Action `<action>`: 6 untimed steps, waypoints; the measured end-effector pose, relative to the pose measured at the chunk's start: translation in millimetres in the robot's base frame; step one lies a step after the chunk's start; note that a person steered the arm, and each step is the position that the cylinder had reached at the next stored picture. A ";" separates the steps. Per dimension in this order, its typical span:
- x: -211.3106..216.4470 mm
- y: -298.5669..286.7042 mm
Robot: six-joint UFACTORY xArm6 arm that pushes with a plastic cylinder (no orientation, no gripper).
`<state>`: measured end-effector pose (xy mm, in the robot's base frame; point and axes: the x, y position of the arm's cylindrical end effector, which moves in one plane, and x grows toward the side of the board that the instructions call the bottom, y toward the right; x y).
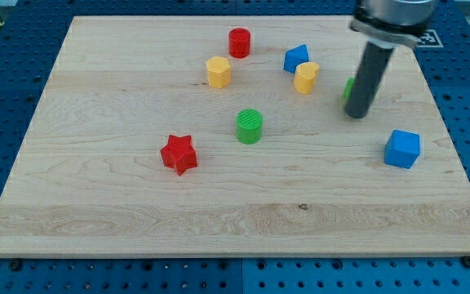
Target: Push the green star closer to the yellow heart
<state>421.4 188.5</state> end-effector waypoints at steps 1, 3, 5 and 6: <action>10.1 17.0; -7.8 54.6; -42.1 11.1; -61.4 -14.9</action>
